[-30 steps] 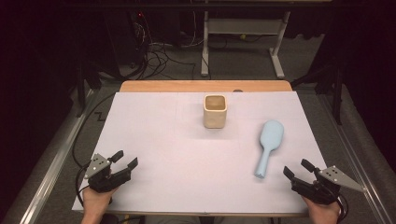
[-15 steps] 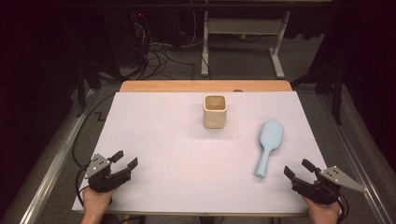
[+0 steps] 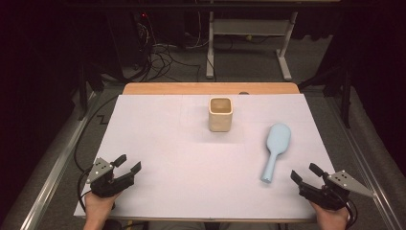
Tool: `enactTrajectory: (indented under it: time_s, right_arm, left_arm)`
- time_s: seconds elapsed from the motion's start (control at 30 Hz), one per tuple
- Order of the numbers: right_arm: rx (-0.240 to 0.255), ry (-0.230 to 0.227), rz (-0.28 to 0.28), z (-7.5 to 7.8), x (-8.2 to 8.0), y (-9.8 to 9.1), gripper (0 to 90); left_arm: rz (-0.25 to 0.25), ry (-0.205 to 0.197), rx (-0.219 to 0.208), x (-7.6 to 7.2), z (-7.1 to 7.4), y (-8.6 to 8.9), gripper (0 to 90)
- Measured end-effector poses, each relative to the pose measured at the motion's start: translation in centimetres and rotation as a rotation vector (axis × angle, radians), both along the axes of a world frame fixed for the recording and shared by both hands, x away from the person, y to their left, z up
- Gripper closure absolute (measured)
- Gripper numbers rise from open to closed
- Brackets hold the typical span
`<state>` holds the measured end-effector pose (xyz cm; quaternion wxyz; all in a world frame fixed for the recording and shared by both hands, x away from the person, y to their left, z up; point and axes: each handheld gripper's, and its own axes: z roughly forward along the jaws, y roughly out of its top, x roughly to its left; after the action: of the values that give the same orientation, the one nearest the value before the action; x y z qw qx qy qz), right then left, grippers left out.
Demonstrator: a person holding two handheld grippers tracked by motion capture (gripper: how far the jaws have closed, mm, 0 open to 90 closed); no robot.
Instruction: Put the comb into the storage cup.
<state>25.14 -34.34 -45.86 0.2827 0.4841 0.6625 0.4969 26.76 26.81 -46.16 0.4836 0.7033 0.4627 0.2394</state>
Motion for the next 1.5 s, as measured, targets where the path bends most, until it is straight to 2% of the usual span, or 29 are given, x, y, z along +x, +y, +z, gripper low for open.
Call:
enactTrajectory:
  time_s: [1.0, 1.5]
  right_arm:
    - [-0.003, 0.012, 0.035, 0.1, 1.1, 1.2, 22.9]
    - [0.011, 0.004, 0.042, 0.3, 1.7, 1.8, 22.9]
  left_arm:
    - [-0.002, -0.003, 0.004, 0.0, 0.0, 0.0, 34.8]
    - [-0.003, 0.000, 0.008, 0.1, -0.1, -0.1, 34.8]
